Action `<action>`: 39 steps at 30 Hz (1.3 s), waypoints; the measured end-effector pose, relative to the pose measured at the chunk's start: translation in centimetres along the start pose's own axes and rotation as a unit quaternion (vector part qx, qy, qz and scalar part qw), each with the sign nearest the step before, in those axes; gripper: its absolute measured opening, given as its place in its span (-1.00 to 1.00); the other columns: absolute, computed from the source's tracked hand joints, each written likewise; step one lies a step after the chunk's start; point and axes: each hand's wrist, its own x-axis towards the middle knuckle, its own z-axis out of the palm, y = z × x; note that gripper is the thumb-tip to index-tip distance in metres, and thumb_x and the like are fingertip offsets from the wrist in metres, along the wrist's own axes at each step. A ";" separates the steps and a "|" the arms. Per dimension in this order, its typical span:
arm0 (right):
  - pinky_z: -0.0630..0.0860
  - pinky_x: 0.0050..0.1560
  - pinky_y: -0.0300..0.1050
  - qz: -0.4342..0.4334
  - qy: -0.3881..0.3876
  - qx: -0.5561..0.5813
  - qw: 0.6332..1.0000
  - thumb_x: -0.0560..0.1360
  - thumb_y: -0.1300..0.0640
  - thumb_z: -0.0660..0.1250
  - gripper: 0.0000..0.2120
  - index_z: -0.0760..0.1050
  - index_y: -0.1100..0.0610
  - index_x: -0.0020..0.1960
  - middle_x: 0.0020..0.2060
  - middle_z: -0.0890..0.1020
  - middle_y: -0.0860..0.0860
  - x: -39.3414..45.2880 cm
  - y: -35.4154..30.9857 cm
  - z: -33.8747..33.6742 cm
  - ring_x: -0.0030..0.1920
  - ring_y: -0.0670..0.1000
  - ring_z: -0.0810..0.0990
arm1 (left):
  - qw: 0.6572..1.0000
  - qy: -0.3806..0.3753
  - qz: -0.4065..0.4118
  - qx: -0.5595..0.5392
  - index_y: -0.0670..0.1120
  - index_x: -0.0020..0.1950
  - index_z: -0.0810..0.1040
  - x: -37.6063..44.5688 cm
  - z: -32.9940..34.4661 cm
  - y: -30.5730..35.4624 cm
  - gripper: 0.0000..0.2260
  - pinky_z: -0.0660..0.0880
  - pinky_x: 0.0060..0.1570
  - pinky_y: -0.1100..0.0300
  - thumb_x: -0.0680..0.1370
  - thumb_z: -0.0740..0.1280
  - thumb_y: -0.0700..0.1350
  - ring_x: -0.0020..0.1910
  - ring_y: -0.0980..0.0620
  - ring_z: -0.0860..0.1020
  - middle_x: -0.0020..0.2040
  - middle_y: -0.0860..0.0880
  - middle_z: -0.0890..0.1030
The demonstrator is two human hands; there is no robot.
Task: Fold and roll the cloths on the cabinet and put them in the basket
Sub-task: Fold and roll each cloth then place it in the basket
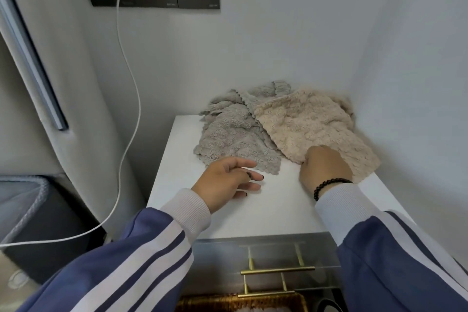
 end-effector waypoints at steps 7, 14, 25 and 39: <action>0.36 -0.36 -0.27 -0.021 0.079 0.336 0.938 0.56 0.21 0.18 -0.90 0.48 0.13 -0.04 -0.26 0.55 0.00 -1.4 0.1 -2.9 -0.35 -0.08 0.45 | 1.000 -0.003 0.016 0.019 -0.08 0.14 0.53 -0.8 0.1 -0.3 -0.74 0.48 -0.06 0.15 0.56 0.19 -0.34 -0.16 0.06 0.67 -0.07 -0.02 0.70; 0.30 -0.49 -0.45 -0.070 -0.089 0.509 0.853 0.55 0.19 0.29 -0.90 0.55 0.05 0.02 -0.35 0.55 -0.11 -6.8 -1.2 -6.5 -0.54 -0.25 0.40 | 0.996 0.042 0.081 -0.008 0.02 0.39 0.33 -1.3 0.0 -0.7 -0.49 0.54 -0.12 0.18 0.51 0.31 -0.36 -0.07 0.02 0.67 0.06 0.01 0.65; 0.54 -0.08 -0.32 -0.148 -0.229 0.469 0.840 0.36 0.34 0.48 -0.68 0.57 0.01 0.00 -0.09 0.67 -0.03 -7.0 -0.4 -7.5 -0.16 -0.14 0.61 | 0.947 0.158 0.200 0.196 0.12 -0.19 0.57 -0.5 -0.9 -1.7 -0.82 0.47 0.04 0.24 0.42 0.49 -0.16 0.02 0.09 0.51 0.03 -0.05 0.54; 0.60 -0.16 -0.13 0.021 0.000 0.611 0.791 0.40 0.16 0.48 -0.80 0.63 0.14 0.01 -0.27 0.72 0.02 -4.2 4.1 -9.1 -0.26 -0.02 0.69 | 0.964 0.176 0.197 0.025 -0.12 -0.33 0.58 -1.7 -5.5 0.8 -0.74 0.48 -0.15 -0.02 0.23 0.51 0.05 -0.29 -0.06 0.48 -0.35 -0.13 0.61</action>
